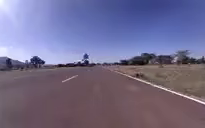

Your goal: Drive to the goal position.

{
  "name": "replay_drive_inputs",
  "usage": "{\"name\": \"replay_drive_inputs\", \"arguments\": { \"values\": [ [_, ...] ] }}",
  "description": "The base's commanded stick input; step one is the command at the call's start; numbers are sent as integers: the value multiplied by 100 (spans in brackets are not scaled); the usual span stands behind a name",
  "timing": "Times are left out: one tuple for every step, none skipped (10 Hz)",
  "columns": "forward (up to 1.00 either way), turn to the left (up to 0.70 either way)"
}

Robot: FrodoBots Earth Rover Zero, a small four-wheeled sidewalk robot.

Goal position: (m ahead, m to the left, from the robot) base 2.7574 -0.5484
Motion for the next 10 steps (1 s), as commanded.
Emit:
{"name": "replay_drive_inputs", "arguments": {
  "values": [
    [100,-34],
    [100,-14],
    [100,-2],
    [100,-7],
    [100,-13],
    [100,-19],
    [100,-24],
    [100,-30],
    [100,-31],
    [100,-31]
  ]
}}
